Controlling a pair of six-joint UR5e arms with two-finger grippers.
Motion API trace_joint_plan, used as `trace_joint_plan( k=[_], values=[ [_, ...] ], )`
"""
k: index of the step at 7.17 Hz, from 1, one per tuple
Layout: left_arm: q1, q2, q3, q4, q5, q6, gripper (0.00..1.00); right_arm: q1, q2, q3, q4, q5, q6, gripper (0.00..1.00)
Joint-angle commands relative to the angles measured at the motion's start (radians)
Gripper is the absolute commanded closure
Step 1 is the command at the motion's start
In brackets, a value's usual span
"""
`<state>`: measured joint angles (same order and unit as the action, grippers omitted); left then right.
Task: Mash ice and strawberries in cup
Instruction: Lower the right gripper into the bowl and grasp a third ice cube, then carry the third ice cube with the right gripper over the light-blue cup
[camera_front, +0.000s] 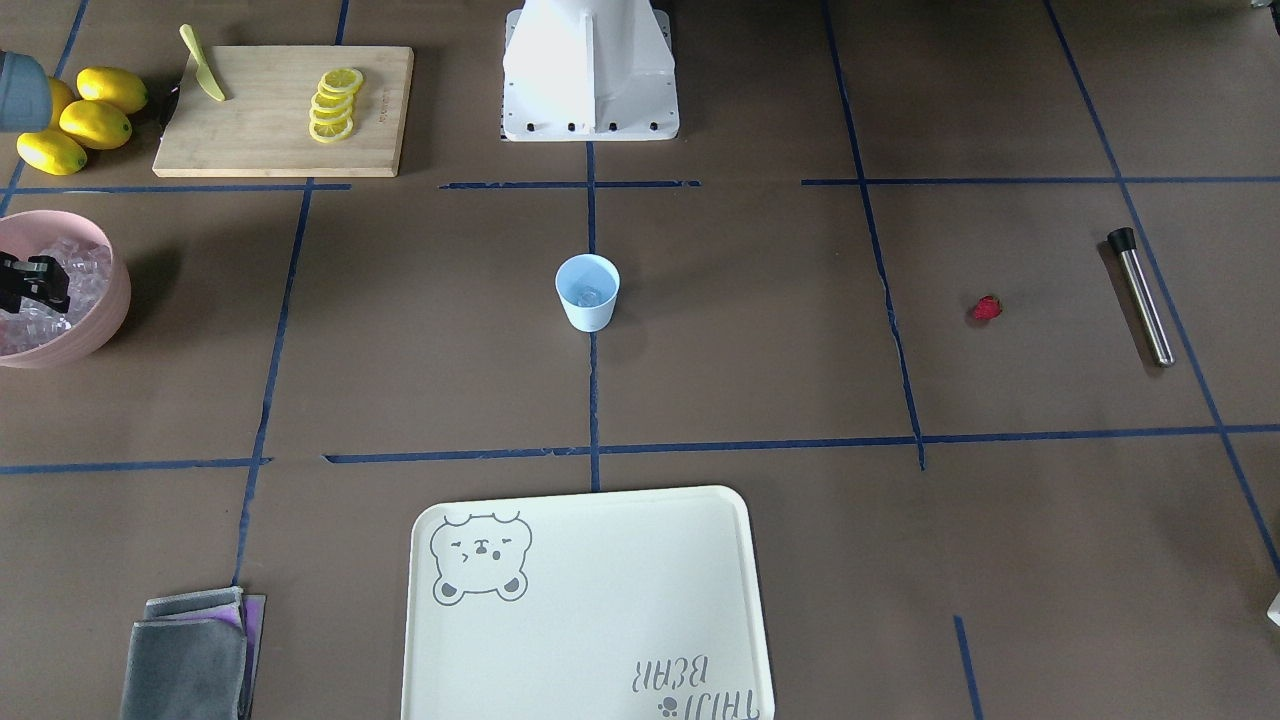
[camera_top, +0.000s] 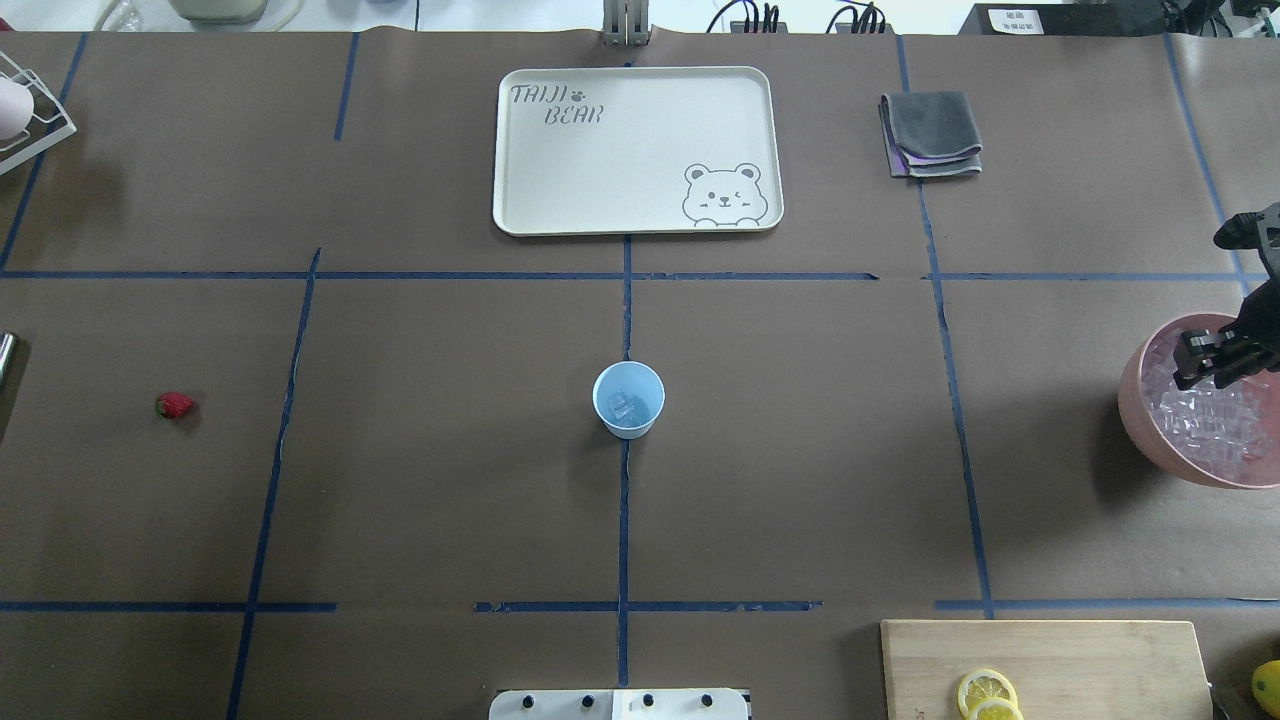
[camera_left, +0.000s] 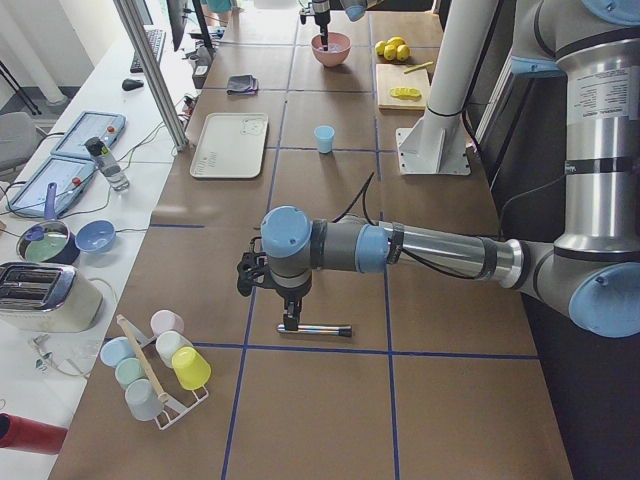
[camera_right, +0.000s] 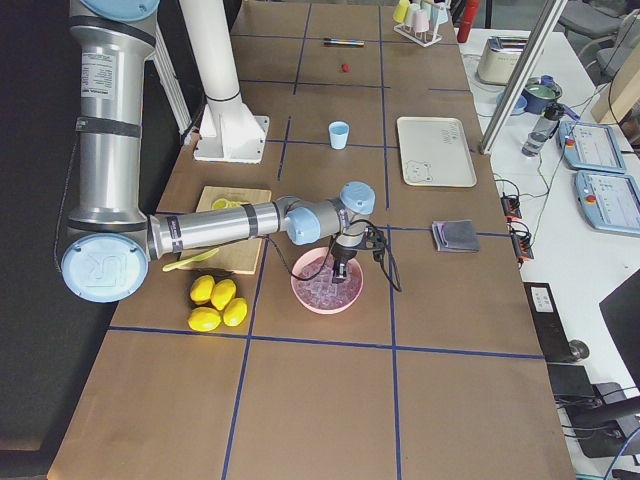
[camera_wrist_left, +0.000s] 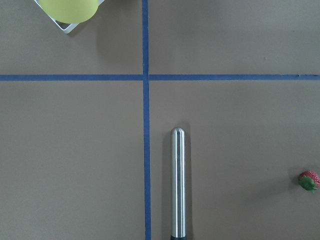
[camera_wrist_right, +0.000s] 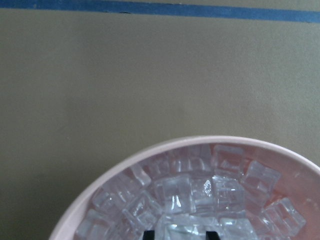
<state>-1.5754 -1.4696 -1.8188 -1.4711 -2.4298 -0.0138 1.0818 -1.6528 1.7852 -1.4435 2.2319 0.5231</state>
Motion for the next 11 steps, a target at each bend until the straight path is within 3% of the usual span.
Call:
trace_joint_plan(
  k=[1,3,5,7,9,11],
  values=[
    [0.0,0.0,0.001,0.0,0.0,0.0,0.0,0.0,0.002,-0.001,0.0,0.0,-0.002,0.98],
    [-0.002,0.002,-0.008,0.0,0.0,0.0,0.0,0.006,-0.015,0.054,0.0,0.0,-0.008,1.0],
    [-0.008,0.003,-0.014,0.0,0.0,0.0,0.0,0.036,-0.123,0.256,-0.012,0.0,-0.023,1.0],
    [-0.008,0.026,-0.026,0.0,0.0,0.002,0.0,0.053,-0.099,0.33,-0.014,-0.011,-0.017,1.0],
    [-0.008,0.046,-0.043,-0.002,0.0,0.0,0.0,-0.023,0.108,0.318,-0.137,-0.046,-0.009,1.0],
    [-0.008,0.046,-0.033,-0.002,0.002,0.0,0.0,-0.179,0.444,0.304,-0.461,-0.147,0.055,1.0]
  ],
)
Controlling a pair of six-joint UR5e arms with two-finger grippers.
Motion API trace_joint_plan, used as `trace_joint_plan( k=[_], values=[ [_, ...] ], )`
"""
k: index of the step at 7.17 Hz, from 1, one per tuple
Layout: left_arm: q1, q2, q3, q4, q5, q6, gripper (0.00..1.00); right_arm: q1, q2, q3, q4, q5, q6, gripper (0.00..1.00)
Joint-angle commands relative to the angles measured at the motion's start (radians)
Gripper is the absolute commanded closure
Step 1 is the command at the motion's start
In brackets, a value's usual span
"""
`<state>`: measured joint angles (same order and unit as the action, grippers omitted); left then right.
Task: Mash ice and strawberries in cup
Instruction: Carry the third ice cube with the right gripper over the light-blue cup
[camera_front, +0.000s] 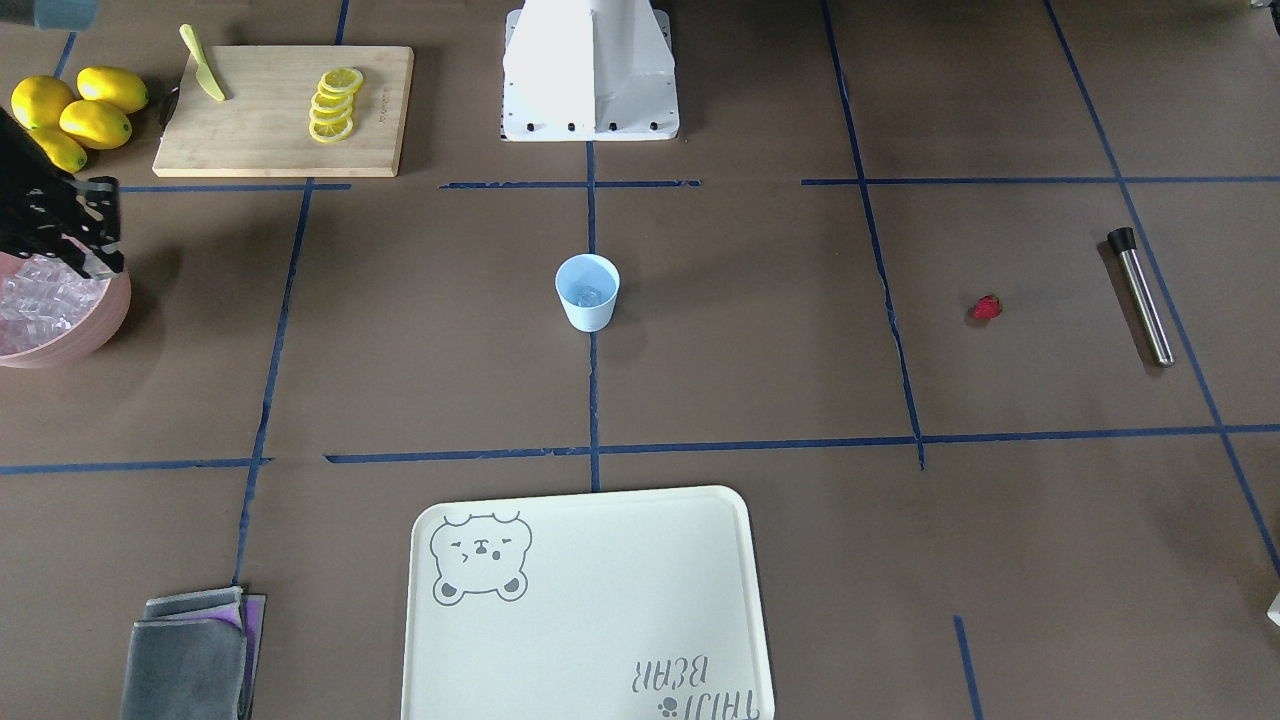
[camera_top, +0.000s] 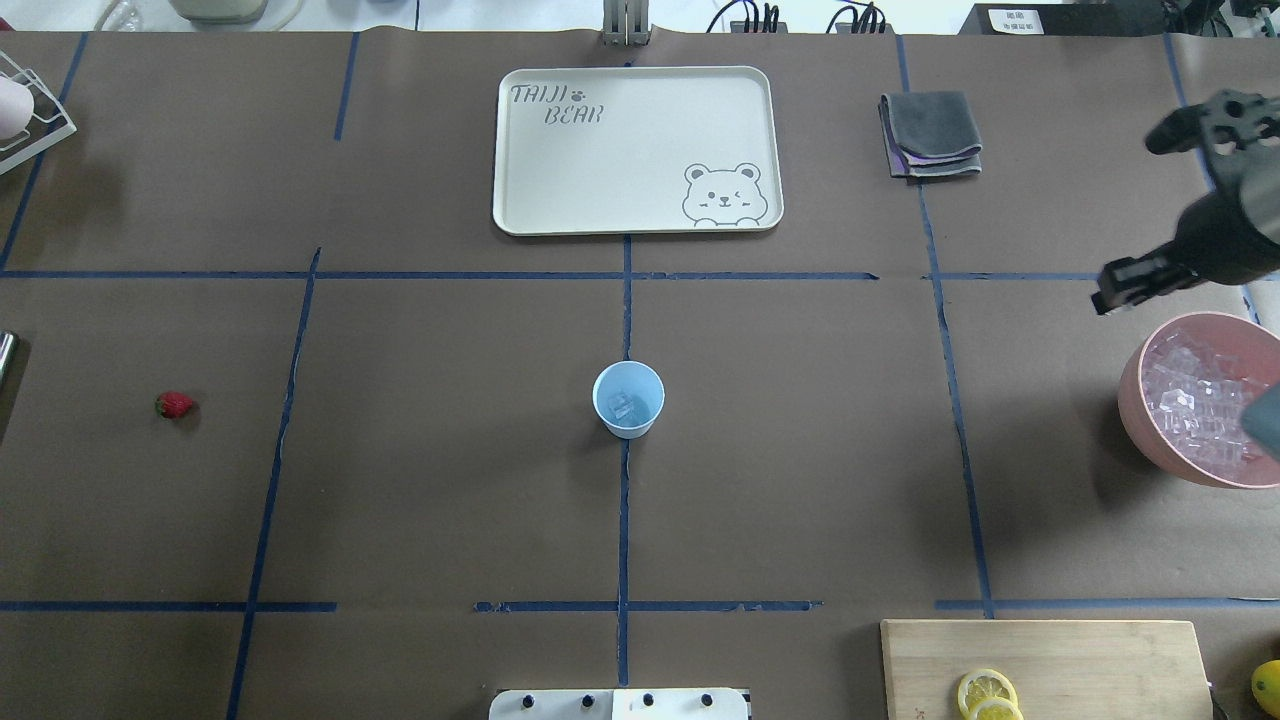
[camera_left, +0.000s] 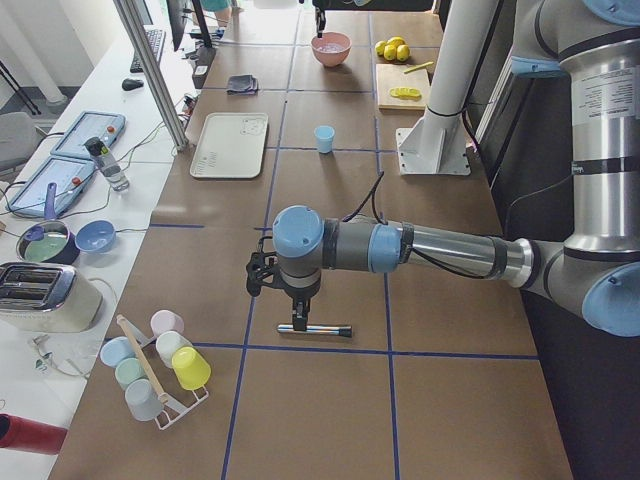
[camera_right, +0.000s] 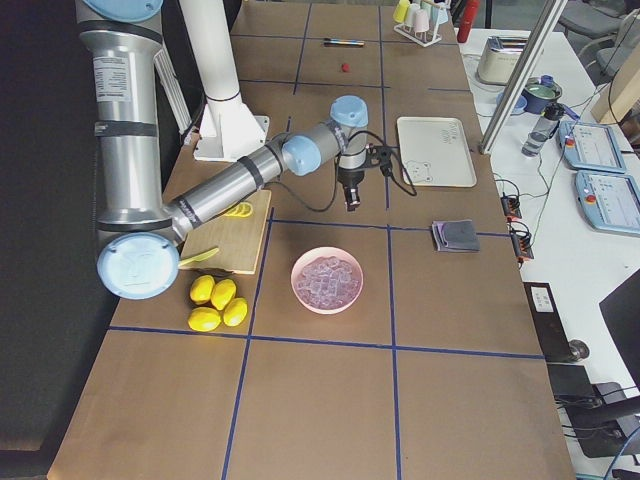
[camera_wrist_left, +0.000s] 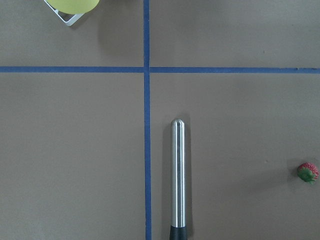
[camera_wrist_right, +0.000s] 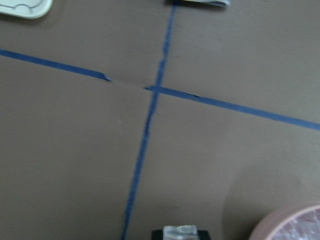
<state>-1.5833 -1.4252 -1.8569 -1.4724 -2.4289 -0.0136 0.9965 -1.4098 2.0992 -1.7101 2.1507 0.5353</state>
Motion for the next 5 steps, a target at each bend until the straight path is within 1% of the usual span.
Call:
trace_joint_plan(
  k=[1,3,4,5],
  values=[
    [0.0,0.002,0.008,0.0,0.001,0.0,0.0,-0.164,0.359,-0.063,-0.309,-0.121,0.122,1.0],
    [0.002,0.0,0.015,-0.002,-0.001,0.0,0.0,-0.251,0.48,-0.129,-0.312,-0.129,0.304,1.0],
    [0.002,0.002,0.016,-0.002,-0.001,0.0,0.0,-0.301,0.523,-0.149,-0.31,-0.174,0.386,1.0],
    [0.002,0.0,0.016,-0.002,0.001,0.0,0.0,-0.352,0.558,-0.212,-0.228,-0.211,0.428,1.0]
  ],
)
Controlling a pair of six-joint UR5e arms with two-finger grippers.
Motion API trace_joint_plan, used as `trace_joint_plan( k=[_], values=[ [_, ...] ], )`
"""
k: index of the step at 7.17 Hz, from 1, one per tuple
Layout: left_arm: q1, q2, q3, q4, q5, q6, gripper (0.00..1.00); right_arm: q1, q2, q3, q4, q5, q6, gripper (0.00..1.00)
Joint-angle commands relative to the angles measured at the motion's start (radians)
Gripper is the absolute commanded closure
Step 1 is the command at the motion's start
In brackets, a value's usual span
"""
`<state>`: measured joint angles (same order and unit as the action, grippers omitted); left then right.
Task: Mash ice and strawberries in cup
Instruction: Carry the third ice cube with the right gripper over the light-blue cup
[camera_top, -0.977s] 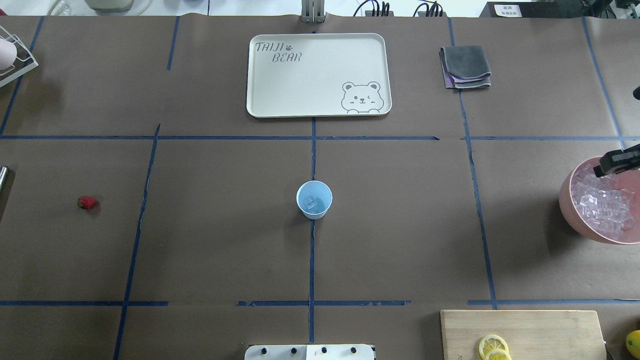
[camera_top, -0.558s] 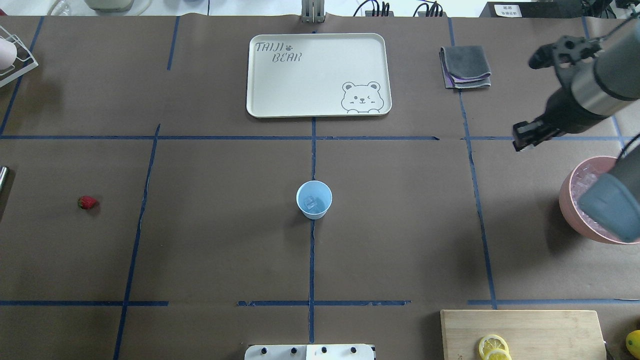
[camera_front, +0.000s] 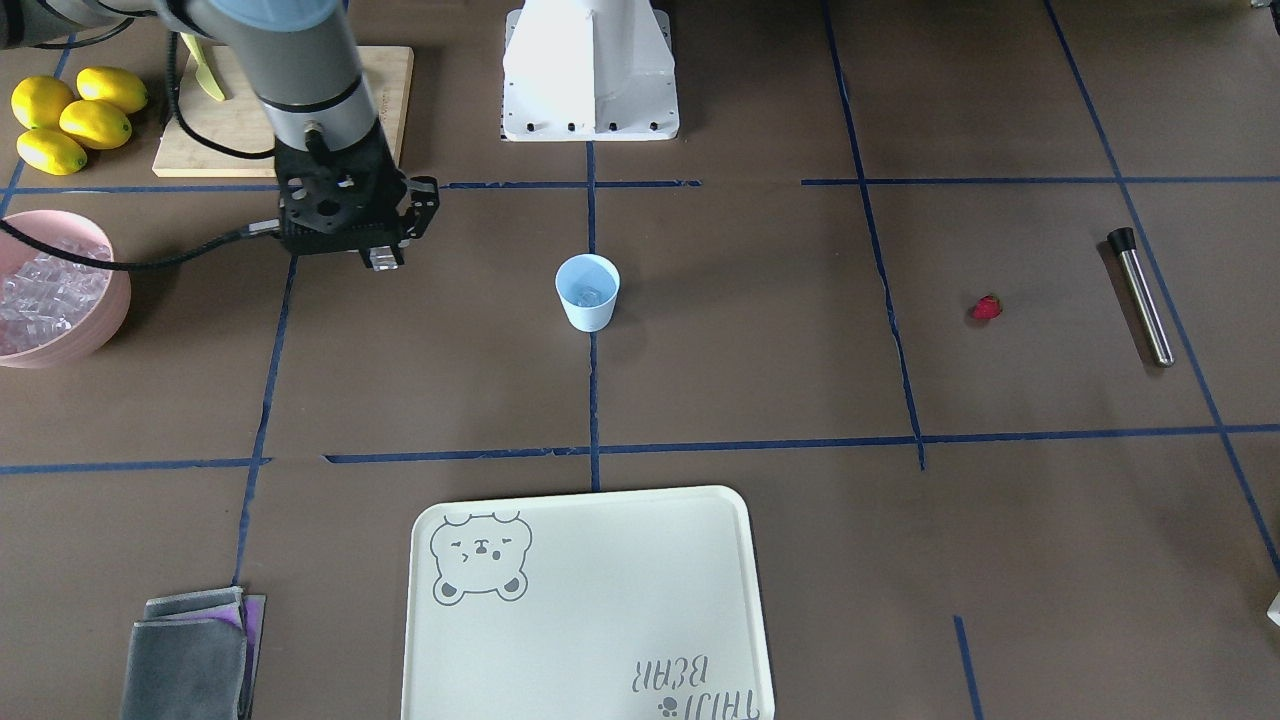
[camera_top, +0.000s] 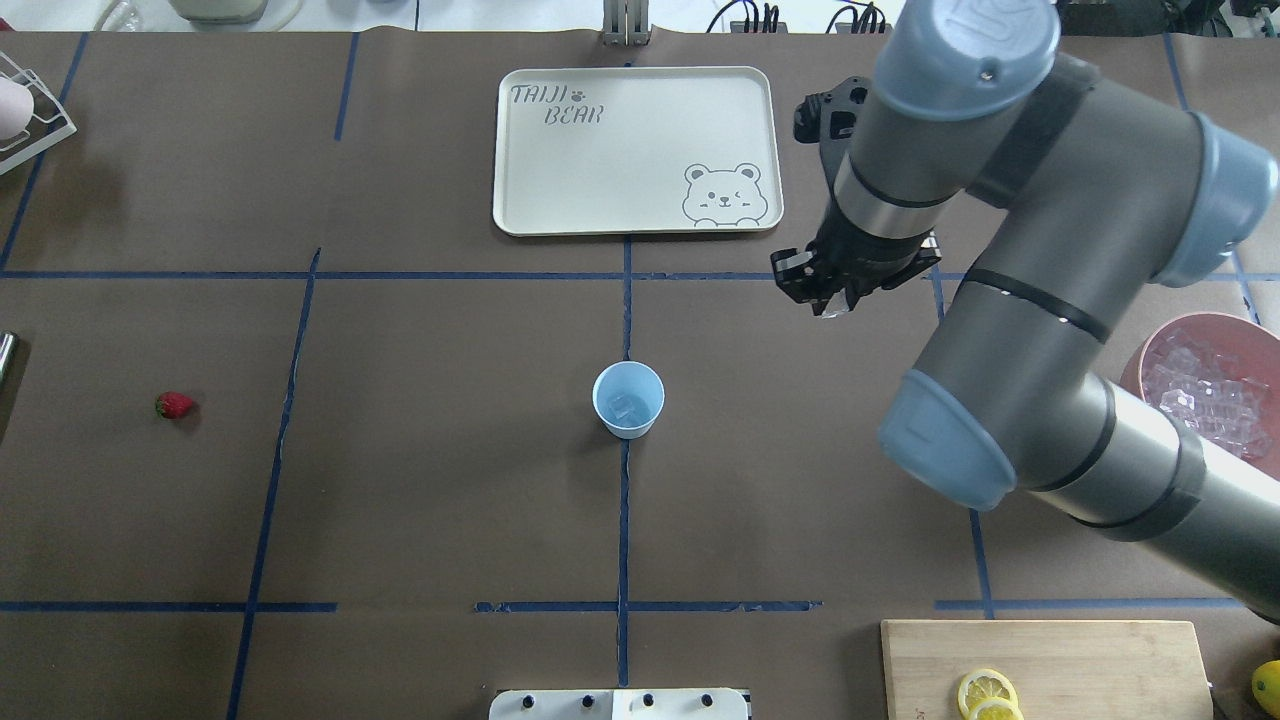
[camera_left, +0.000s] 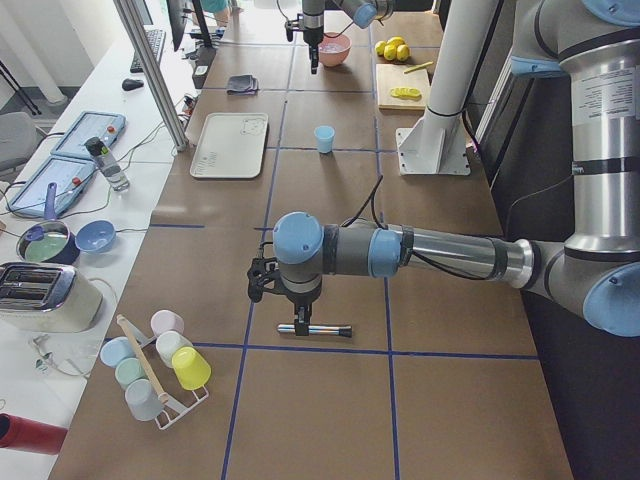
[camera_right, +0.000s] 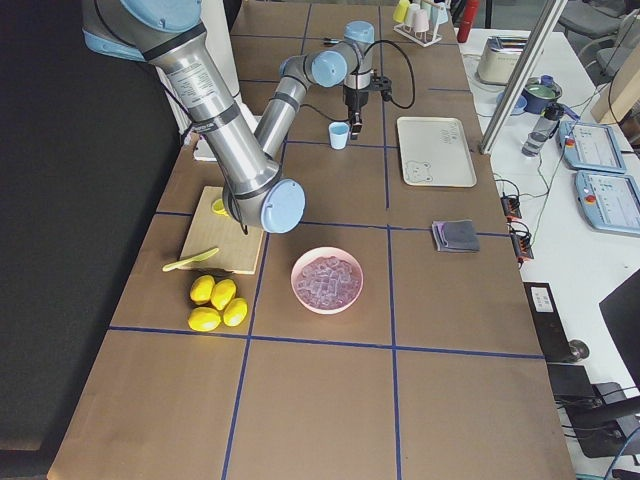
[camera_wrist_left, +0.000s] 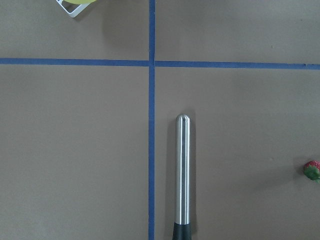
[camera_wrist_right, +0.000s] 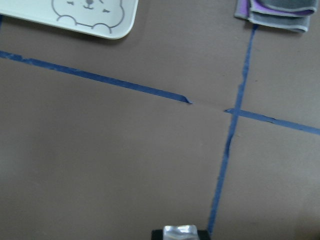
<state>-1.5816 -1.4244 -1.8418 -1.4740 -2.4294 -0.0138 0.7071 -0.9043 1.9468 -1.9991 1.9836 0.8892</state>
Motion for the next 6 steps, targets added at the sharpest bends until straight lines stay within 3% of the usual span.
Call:
trace_joint_plan(
  k=[1,3,6],
  values=[
    [0.0,-0.001,0.001,0.0,0.001,0.0,0.0,-0.125,0.097,-0.128,0.106,-0.14,0.142,1.0],
    [0.0,0.001,0.004,0.0,0.001,0.002,0.0,-0.176,0.195,-0.274,0.17,-0.172,0.192,1.0],
    [0.002,-0.001,0.019,-0.009,0.001,0.002,0.0,-0.233,0.228,-0.351,0.21,-0.175,0.257,1.0]
  ],
)
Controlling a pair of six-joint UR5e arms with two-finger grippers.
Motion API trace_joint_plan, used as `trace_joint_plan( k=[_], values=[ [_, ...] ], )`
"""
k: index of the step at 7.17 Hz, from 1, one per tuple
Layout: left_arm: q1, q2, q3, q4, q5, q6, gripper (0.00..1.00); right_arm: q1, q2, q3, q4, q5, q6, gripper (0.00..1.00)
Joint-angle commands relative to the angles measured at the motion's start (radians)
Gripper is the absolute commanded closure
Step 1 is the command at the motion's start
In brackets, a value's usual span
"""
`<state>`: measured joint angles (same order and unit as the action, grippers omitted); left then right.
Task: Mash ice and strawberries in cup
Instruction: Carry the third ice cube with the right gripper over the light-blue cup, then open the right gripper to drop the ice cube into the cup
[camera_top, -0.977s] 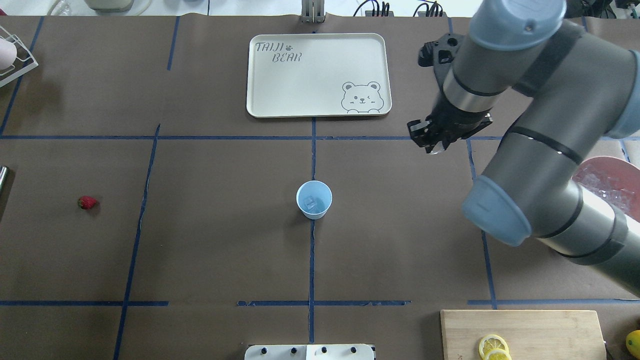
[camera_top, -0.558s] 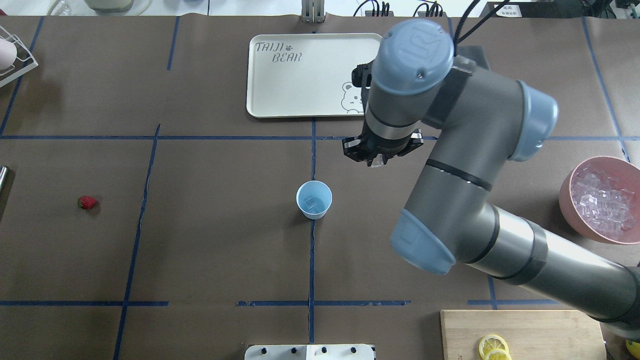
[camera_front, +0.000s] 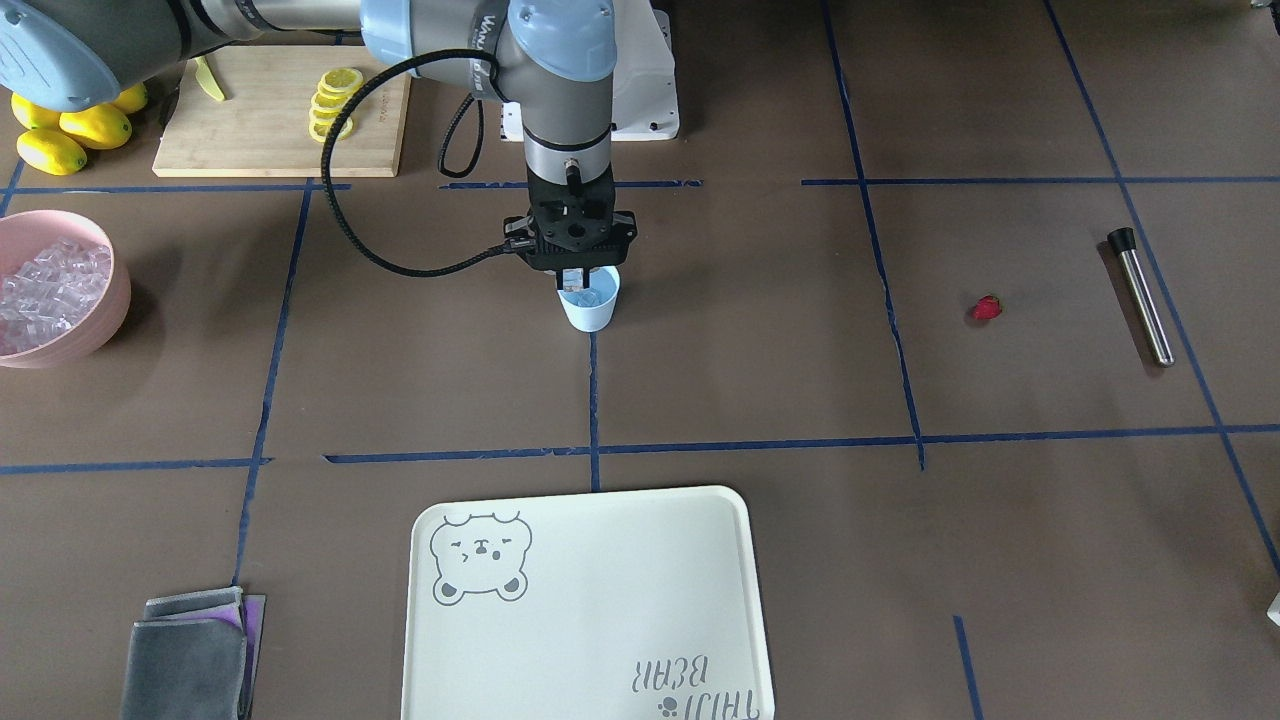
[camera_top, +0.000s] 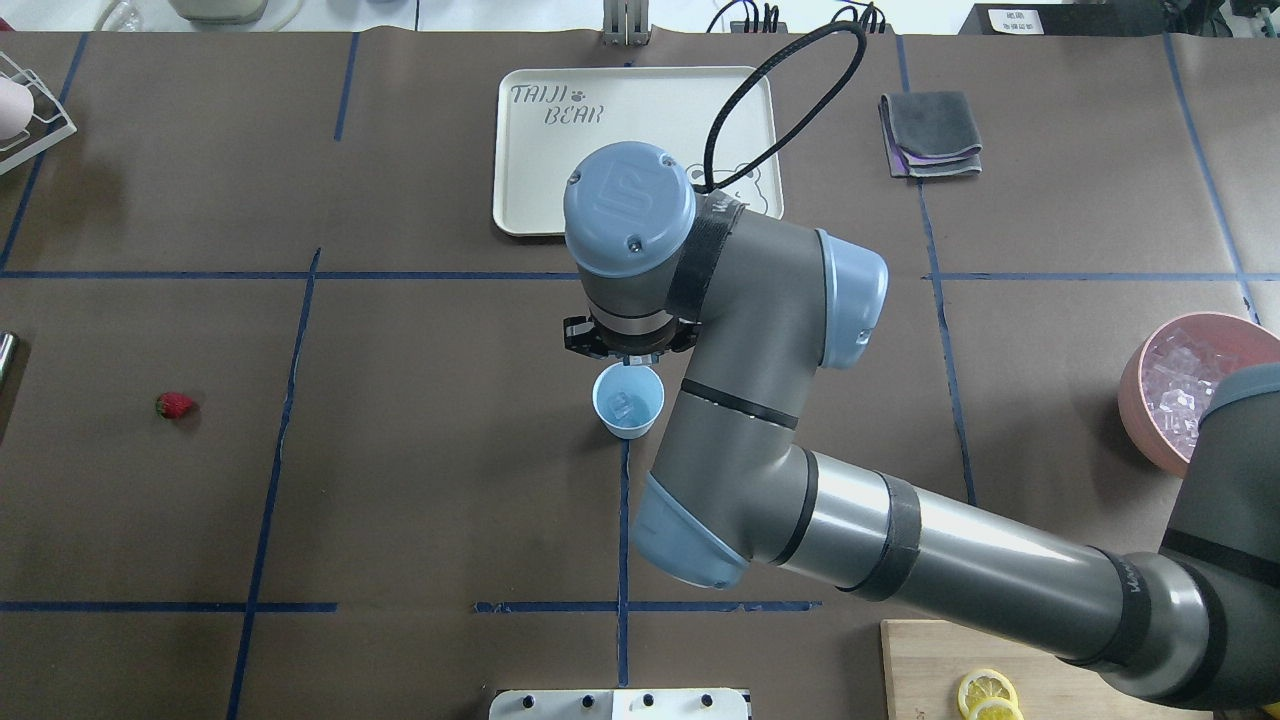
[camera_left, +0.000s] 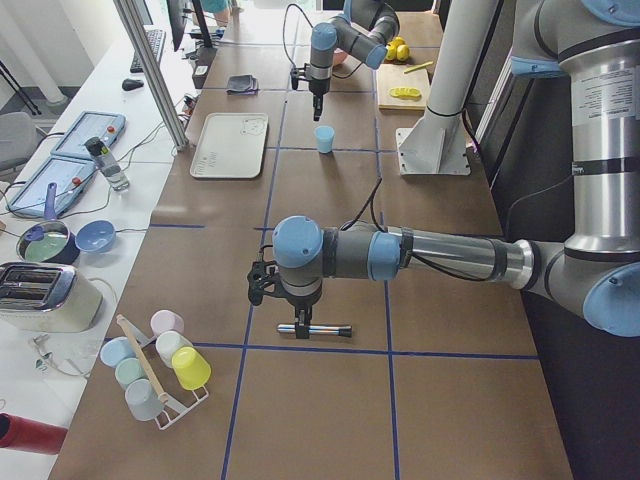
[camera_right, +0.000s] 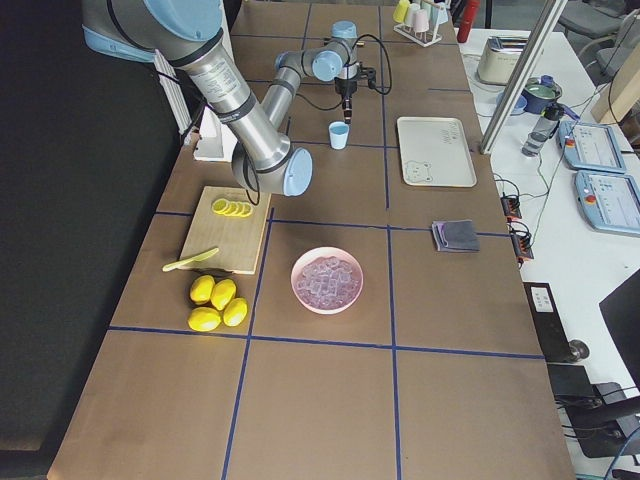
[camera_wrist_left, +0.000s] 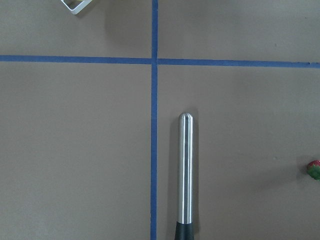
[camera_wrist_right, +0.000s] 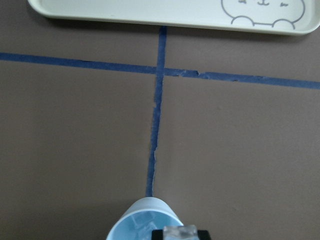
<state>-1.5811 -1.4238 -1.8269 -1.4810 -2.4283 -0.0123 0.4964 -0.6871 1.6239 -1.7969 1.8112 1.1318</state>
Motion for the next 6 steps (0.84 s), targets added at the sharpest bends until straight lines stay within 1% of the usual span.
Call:
trace_joint_plan(
  k=[1,2,3,4,5,6],
  values=[
    [0.0,-0.001,0.005,-0.002,0.0,0.0,0.0,-0.024,0.011,-0.029,0.008,0.002,0.013,1.0],
    [0.001,-0.001,0.005,-0.002,0.0,0.0,0.0,-0.025,0.009,-0.029,0.008,0.002,0.013,1.0],
    [0.0,-0.001,0.005,-0.002,0.0,-0.001,0.0,-0.025,0.009,-0.029,0.008,0.004,0.011,0.95],
    [0.001,-0.001,0.005,-0.002,0.0,-0.002,0.0,-0.025,0.009,-0.029,0.008,0.005,0.011,0.75],
    [0.0,-0.003,0.005,-0.002,0.0,-0.002,0.0,-0.025,0.009,-0.029,0.008,0.005,0.011,0.49],
    [0.001,-0.004,0.005,-0.002,0.0,-0.002,0.0,-0.027,0.009,-0.027,0.008,0.007,0.013,0.39]
  ],
)
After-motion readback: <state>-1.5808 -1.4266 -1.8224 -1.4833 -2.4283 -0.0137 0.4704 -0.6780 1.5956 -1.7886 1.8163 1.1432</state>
